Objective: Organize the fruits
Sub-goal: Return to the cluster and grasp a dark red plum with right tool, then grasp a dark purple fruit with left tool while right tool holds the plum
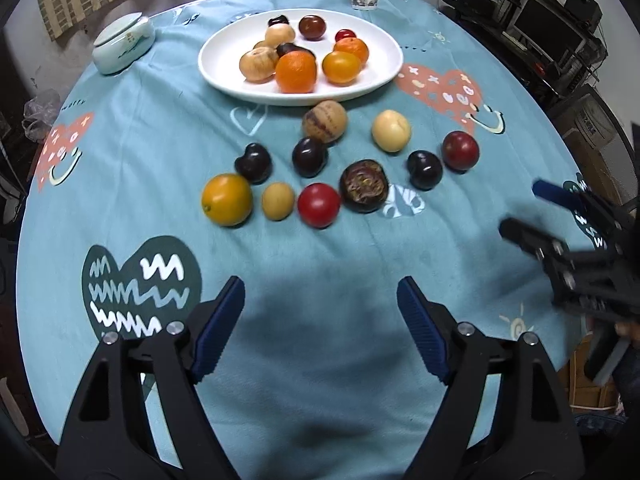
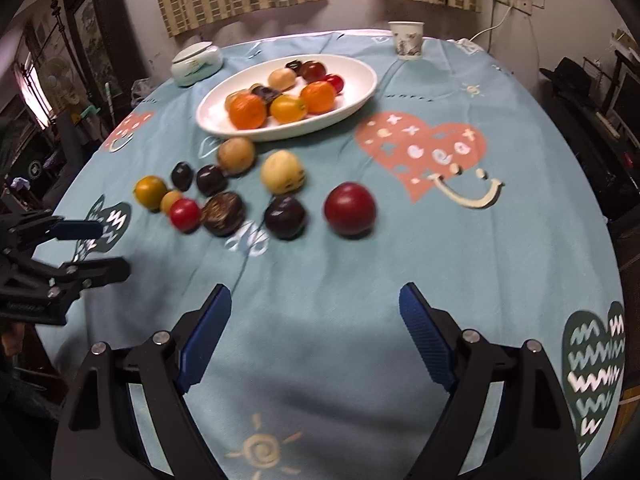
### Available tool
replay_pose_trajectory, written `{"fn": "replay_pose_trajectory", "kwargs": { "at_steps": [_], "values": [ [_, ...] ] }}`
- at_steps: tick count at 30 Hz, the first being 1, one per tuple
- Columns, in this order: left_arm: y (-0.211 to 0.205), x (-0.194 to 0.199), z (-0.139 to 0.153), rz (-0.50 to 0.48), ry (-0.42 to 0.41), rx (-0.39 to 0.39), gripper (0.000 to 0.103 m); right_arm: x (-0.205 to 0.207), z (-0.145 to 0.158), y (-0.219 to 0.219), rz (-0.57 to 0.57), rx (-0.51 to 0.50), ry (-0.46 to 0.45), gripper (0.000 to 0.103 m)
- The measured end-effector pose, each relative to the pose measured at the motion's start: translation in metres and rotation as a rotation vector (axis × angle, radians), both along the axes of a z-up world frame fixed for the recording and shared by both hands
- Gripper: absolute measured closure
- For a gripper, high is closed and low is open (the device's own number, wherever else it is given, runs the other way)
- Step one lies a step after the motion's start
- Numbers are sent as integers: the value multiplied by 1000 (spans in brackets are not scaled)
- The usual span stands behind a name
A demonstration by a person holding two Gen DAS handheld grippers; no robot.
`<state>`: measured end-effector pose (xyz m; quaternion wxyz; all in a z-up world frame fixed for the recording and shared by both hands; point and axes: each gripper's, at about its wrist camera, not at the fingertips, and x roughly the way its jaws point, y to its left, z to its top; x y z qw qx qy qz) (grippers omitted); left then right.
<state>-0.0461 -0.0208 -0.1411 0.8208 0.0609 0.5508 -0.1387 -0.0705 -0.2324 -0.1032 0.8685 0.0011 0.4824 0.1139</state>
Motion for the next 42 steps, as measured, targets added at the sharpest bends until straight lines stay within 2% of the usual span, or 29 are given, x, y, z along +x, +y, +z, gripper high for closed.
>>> {"fn": "replay_pose_trajectory", "kwargs": {
  "at_steps": [4,8,14,17,18,19,20,22,28,32,37,42],
  "values": [
    [-7,1,-2,-16,12,6,22,25,-5,-10,-19,-42,-9,17],
    [-4,2,-4,7,19,6,22,43,-16,-11,19,-95,-5,17],
    [2,8,-4,58,23,1,20,66,-32,-3,121,-134,35,27],
    [-3,15,-3,57,22,1,20,76,-37,0,177,-113,63,45],
    [-8,19,-2,52,21,3,20,77,-36,2,206,-98,69,58],
    [-12,22,-2,46,20,3,20,77,-35,5,227,-93,70,63],
    [-18,26,-1,36,17,3,20,77,-34,6,235,-100,71,63],
    [-32,34,0,16,12,1,20,75,-33,1,241,-52,84,63],
    [-90,57,-2,-100,1,0,20,65,-27,-33,156,43,113,63],
    [-115,74,-15,-107,21,10,20,59,-24,-49,125,68,112,63],
    [-125,87,-35,-78,52,45,22,54,-23,-56,113,93,111,63],
    [-127,90,-44,-71,59,60,33,51,-26,-57,113,106,120,63]
  ]
}}
